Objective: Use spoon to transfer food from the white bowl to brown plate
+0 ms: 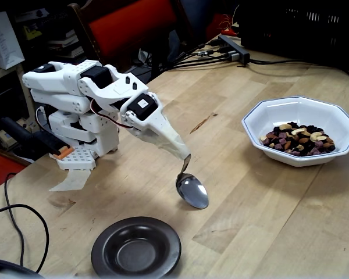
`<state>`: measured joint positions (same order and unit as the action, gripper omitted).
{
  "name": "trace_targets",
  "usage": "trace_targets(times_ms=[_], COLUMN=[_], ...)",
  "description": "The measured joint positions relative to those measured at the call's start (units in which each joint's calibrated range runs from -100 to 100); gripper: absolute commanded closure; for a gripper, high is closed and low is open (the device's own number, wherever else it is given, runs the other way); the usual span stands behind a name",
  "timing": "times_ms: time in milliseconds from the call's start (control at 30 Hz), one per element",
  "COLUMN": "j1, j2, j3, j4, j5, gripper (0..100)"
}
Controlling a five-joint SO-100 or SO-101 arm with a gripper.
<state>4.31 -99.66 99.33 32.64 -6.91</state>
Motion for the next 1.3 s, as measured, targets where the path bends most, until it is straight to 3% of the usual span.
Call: trace_targets(times_ms=[300, 1300], j1=[0.0, 0.0], j2=[0.9, 0.9], j3=[-1.3, -1.3], j4=[-7.9, -8.4], j5=[-3.0, -3.0], gripper=[96, 96])
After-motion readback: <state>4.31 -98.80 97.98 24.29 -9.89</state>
